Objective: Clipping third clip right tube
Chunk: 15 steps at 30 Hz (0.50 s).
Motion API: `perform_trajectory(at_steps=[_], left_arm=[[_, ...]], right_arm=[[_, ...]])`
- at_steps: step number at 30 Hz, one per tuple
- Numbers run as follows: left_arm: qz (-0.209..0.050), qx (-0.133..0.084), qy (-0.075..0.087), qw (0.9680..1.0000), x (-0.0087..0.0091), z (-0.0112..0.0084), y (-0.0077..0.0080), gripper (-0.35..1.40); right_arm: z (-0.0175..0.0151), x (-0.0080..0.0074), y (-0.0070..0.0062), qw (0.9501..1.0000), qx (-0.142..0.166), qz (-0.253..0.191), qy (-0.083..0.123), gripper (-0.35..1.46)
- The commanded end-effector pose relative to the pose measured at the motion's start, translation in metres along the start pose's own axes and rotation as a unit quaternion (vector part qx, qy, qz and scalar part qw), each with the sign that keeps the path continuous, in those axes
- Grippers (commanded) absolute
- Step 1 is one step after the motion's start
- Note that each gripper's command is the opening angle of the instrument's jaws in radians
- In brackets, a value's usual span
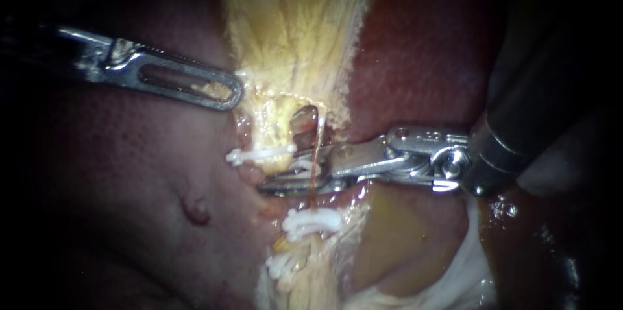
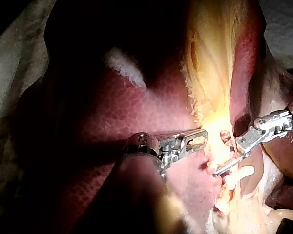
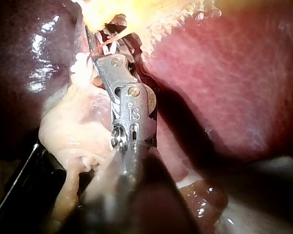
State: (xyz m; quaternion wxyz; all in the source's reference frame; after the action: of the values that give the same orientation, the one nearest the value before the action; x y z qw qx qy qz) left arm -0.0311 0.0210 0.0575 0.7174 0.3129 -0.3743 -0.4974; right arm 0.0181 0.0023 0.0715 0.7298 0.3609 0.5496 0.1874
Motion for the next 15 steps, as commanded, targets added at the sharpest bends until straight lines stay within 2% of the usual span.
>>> perform_trajectory(at_steps=[1,6,11,15], left_arm=[[0.000,0.000,0.000,1.0000,0.0000,0.0000,0.0000,-0.35],[0.000,0.000,0.000,1.0000,0.0000,0.0000,0.0000,-0.35],[0.000,0.000,0.000,1.0000,0.0000,-0.0001,0.0000,-0.35],[0.000,0.000,0.000,1.0000,0.0001,-0.0002,0.0001,-0.35]], right_arm=[[0.0000,0.0000,0.0000,1.0000,0.000,0.000,0.000,-0.04],[0.0000,0.0000,0.0000,1.0000,0.001,0.000,0.000,0.00],[0.0000,0.0001,0.0002,1.0000,0.002,0.001,0.000,0.33],[0.0003,0.0001,0.0005,1.0000,-0.005,0.001,0.000,0.46]])
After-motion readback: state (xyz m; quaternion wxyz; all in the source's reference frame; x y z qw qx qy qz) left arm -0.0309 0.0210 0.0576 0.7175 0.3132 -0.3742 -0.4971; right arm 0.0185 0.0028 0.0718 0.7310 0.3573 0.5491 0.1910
